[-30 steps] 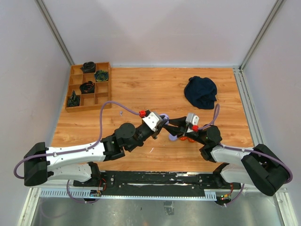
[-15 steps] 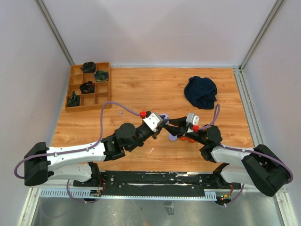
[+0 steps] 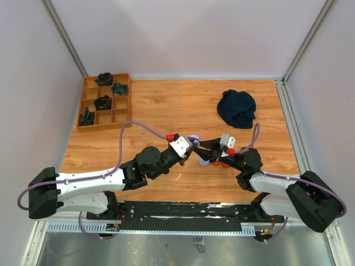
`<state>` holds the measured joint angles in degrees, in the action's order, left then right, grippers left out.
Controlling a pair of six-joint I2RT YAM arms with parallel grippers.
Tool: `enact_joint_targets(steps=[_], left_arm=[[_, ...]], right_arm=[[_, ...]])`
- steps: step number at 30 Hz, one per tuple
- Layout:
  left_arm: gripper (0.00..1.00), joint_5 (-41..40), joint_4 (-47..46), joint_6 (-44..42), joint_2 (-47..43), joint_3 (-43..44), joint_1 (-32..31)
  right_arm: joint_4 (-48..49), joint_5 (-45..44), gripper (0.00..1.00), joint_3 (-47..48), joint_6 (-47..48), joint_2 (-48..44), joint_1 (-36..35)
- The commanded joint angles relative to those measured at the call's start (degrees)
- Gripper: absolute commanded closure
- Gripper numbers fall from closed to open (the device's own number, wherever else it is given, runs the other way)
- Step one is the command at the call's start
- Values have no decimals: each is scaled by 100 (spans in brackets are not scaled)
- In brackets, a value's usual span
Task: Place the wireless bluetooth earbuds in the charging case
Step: Place the earbud in the charging case, then move the earbud to the center of the board.
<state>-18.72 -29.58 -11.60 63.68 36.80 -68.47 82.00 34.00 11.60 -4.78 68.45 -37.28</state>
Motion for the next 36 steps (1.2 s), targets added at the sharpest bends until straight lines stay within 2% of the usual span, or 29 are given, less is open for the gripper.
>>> enact_joint_targets(steps=[1,10,16,24,36], left_arm=[[71,-82,53,-149,-130,-73,-44],[46,-33,296,66,-196,89,-44],[34,-456,988,573,-407,449,-44],[26,-1520,1844,1244,-593,604,61],[26,-1600,3274,2617,-362,810,1526]], right_arm=[[429,10,95,-26,3,-102,116],[423,1,95,-41,16,-90,115],[431,-187,95,-122,44,-44,118],[434,-434,95,-248,65,70,116],[460,-605,95,-376,126,192,115]])
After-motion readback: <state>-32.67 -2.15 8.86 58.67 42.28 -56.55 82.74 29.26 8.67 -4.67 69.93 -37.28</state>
